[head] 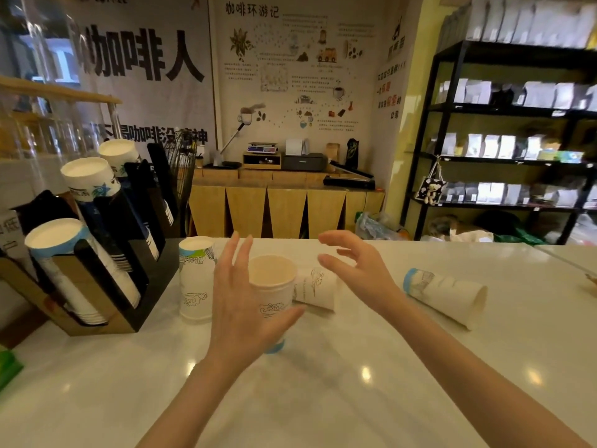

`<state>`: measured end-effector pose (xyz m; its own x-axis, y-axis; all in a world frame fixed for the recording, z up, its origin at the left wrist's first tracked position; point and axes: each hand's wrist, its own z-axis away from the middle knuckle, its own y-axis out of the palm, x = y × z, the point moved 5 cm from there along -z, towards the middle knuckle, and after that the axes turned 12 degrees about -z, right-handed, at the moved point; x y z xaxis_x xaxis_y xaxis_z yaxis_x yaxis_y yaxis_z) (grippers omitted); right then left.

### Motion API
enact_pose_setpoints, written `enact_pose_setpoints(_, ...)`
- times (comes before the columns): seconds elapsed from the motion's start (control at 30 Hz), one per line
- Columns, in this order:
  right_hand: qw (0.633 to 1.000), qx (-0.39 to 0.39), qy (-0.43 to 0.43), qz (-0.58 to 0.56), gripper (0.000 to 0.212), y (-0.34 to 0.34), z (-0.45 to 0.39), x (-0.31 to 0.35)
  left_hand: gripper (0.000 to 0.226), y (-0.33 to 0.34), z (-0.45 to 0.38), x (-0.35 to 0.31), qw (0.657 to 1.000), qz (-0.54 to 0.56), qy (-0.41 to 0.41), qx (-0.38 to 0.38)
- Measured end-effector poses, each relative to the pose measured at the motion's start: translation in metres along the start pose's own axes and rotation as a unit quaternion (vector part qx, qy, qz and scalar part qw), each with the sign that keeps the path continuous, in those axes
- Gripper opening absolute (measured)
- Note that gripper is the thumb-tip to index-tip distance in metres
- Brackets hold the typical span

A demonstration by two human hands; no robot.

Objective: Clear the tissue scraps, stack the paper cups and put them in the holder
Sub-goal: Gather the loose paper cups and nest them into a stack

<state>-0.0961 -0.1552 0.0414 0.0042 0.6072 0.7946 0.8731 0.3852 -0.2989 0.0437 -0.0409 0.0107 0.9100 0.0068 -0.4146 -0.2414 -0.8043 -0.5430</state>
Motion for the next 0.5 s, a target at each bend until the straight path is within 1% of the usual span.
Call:
enact_pose_setpoints(0.03,1.000,-0.021,0.008,0.004,0.034,-0.011,-0.001,-0.005,0.100,-0.003,-0.004,-0.013,0.998,-0.024,0.056,-0.015)
enact_pose_setpoints(0.1,0.997,-0.065,0.028,0.023,0.039,-0.037,-0.003,-0.018,0.090,0.003,-0.008,-0.036,0.987,-0.050,0.151,-0.008)
enact_pose_setpoints(0.17,0.992,-0.103,0.053,0.042,0.042,-0.067,-0.002,-0.035,0.085,0.022,-0.008,-0.059,0.974,-0.054,0.215,0.037)
enact_pose_setpoints(0.23,0.986,-0.131,0.083,0.061,0.044,-0.098,0.002,-0.054,0.087,0.050,-0.004,-0.077,0.963,-0.051,0.241,0.110)
enact_pose_setpoints(0.3,0.979,-0.152,0.111,0.078,0.046,-0.129,0.006,-0.073,0.094,0.084,-0.003,-0.083,0.955,-0.066,0.213,0.197)
enact_pose_setpoints(0.33,0.976,-0.160,0.119,0.089,0.047,-0.143,0.006,-0.081,0.097,0.099,-0.005,-0.082,0.949,-0.093,0.192,0.231)
enact_pose_setpoints(0.43,0.971,-0.164,0.133,0.113,0.053,-0.180,0.006,-0.104,0.105,0.137,-0.016,-0.073,0.929,-0.191,0.126,0.290)
enact_pose_setpoints(0.5,0.968,-0.153,0.149,0.130,0.058,-0.201,0.005,-0.121,0.106,0.155,-0.022,-0.064,0.916,-0.237,0.093,0.311)
